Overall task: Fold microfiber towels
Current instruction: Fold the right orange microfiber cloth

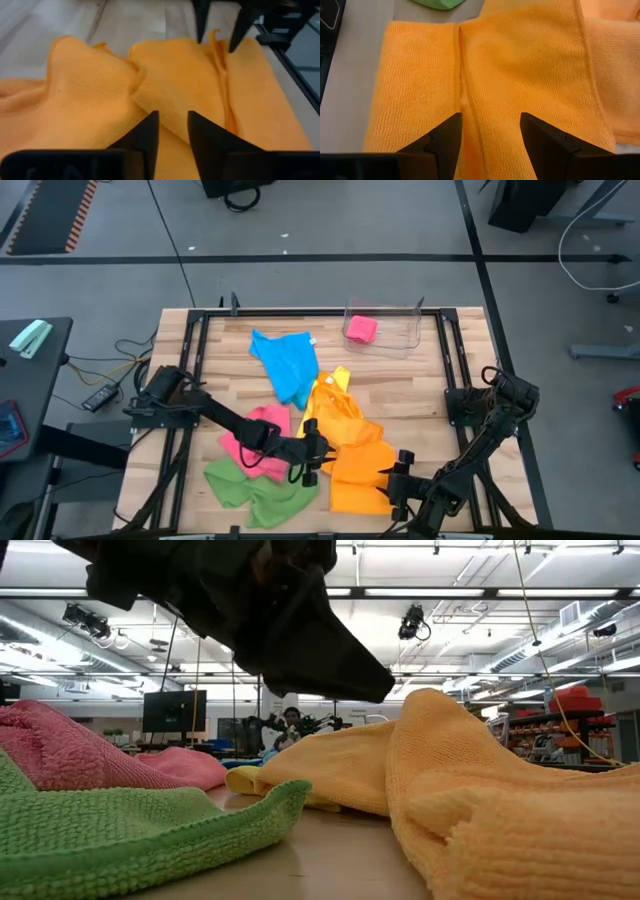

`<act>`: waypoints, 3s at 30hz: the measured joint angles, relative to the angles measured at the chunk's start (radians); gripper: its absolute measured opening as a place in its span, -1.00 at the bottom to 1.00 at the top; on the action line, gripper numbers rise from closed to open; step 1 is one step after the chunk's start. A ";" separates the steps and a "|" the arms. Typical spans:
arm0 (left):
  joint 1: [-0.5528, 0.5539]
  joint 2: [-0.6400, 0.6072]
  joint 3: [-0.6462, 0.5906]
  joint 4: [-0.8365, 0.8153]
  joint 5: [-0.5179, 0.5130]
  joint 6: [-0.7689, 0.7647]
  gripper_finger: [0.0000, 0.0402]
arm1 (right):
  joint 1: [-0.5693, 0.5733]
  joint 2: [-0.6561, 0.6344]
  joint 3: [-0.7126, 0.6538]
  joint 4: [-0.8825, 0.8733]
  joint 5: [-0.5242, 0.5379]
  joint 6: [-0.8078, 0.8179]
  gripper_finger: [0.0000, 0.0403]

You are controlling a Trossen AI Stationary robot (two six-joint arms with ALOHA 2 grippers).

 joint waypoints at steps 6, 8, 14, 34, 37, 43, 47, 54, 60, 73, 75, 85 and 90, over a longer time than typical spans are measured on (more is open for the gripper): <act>0.008 0.000 0.000 0.002 0.000 -0.080 -0.09 | 0.000 0.000 0.000 0.000 0.003 0.000 0.04; 0.010 0.000 0.000 0.002 0.000 -0.101 -0.01 | 0.000 0.000 0.000 0.000 0.003 0.001 0.04; 0.011 0.021 0.000 0.015 0.000 -0.123 0.08 | -0.004 0.000 0.000 -0.003 0.003 -0.001 0.04; 0.049 0.092 0.053 0.113 0.018 -0.104 -0.02 | -0.030 0.000 0.000 -0.003 -0.005 -0.002 0.04; 0.061 0.093 0.053 0.122 0.020 -0.104 -0.05 | -0.030 0.000 0.000 -0.002 -0.004 -0.004 0.04; 0.083 0.147 0.054 0.174 0.019 -0.129 -0.09 | -0.030 0.000 0.000 0.001 -0.001 -0.004 0.04; 0.090 0.159 0.054 0.188 0.020 -0.128 -0.05 | -0.030 0.000 0.000 0.001 -0.001 -0.004 0.04; 0.078 0.159 0.054 0.256 0.019 -0.035 -0.15 | -0.030 0.000 0.000 0.000 -0.001 -0.002 0.04; 0.062 0.156 0.054 0.261 0.020 0.040 -0.49 | -0.030 0.000 0.000 0.000 -0.001 -0.004 0.04; 0.008 0.105 0.053 0.246 0.033 0.293 -0.96 | -0.033 0.000 0.029 -0.024 0.002 -0.021 0.04; -0.014 0.086 0.054 0.236 0.037 0.354 -0.96 | -0.038 0.000 0.067 -0.039 0.012 -0.052 0.03; -0.078 0.080 0.054 0.210 0.036 0.448 -0.92 | -0.128 0.000 0.205 -0.081 0.055 -0.374 0.05; -0.088 0.080 0.054 0.179 0.036 0.447 -0.95 | -0.241 0.000 0.265 -0.079 -0.108 -0.499 0.16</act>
